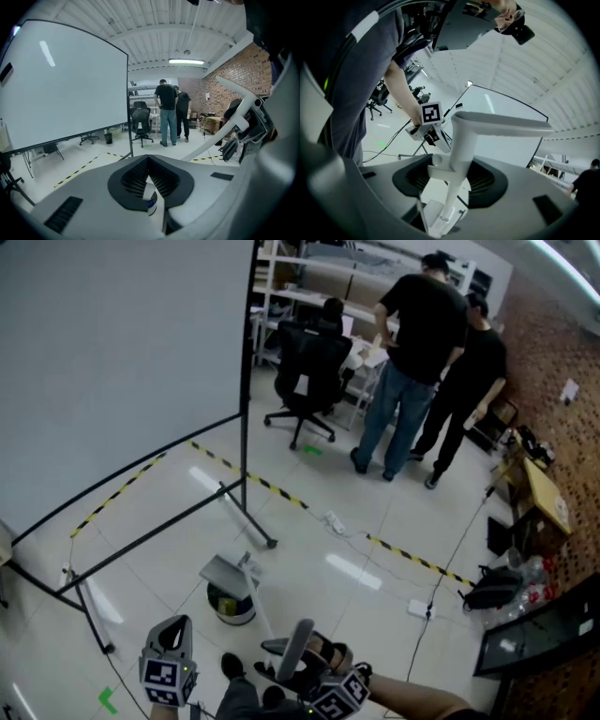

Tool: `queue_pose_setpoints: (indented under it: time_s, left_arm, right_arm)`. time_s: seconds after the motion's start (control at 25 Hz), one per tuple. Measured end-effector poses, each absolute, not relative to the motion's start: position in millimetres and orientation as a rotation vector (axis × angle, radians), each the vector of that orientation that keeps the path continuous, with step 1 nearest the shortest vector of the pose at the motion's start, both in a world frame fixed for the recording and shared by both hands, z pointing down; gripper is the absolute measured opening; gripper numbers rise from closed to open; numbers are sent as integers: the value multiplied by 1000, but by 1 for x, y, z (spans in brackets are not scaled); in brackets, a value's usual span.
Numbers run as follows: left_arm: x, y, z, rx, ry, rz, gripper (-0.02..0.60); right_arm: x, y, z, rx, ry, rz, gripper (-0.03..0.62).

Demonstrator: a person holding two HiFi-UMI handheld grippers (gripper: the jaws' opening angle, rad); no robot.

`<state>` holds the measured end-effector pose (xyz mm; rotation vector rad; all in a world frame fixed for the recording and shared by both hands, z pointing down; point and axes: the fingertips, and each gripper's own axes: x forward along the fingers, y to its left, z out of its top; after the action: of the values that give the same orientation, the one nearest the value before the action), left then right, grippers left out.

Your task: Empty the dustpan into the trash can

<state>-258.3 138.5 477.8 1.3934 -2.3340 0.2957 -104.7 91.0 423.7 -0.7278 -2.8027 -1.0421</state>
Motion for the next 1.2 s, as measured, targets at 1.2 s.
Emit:
queue_pose_setpoints:
  time_s: [1.2]
  left_arm:
    - [-210,110,432,1473,-2442,388,-2]
  right_arm:
    - [-87,82,411,-734,-2838,-1025,236]
